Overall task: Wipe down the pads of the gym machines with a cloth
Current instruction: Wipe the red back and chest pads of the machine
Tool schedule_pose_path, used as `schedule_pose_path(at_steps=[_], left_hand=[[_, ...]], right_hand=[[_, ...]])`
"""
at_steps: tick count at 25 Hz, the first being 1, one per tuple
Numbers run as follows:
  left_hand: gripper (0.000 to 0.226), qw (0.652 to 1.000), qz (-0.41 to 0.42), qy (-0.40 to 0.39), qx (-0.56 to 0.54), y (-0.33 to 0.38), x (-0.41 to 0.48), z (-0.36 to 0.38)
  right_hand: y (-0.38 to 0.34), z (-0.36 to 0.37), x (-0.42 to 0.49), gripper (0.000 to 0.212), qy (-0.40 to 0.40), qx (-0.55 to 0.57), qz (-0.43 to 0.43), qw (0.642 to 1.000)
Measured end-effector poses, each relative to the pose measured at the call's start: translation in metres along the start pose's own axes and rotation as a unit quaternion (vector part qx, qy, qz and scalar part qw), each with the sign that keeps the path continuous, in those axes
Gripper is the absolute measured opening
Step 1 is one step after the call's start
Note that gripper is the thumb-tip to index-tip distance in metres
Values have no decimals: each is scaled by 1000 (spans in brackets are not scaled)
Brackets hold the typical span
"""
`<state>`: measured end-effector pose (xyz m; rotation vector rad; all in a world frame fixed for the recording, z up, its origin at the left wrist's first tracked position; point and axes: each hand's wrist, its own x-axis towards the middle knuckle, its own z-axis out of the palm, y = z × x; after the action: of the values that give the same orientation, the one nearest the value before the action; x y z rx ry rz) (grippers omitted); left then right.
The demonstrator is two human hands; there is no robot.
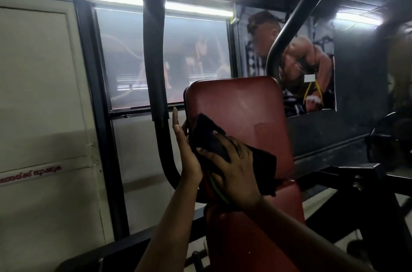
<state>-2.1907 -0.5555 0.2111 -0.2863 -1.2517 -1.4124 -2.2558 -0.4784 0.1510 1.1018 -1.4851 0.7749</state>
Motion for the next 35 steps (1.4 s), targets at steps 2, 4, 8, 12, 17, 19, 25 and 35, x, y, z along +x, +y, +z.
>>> schedule_pose_path(at_steps=[2,4,8,12,17,19,25,35], left_hand=[[53,1000,-21,-9,16,-7,-9,-5],[64,998,-35,-22,52,-10,-18,-10],[71,984,-3,-25,174,-23,-32,-11],[69,982,15,-4,189,-35,-35,-11],[74,984,18,-4,177,-38,-33,-12],[74,985,13,-11,171,-37,-34,-10],[72,991,14,-11,131,-42,-33,-14],[78,977,-20,-29,211,-11,-18,-12]], right_hand=[[-2,0,-21,43,-1,-8,5,1000],[-1,-2,-40,42,-12,0,4,1000],[24,-27,-70,40,-61,25,-34,997],[88,-51,-5,61,2,88,159,983],[135,-30,40,74,32,96,216,971],[128,-24,19,71,43,90,211,972],[57,-5,-42,66,93,102,315,939],[-1,-37,-49,63,38,187,269,944]])
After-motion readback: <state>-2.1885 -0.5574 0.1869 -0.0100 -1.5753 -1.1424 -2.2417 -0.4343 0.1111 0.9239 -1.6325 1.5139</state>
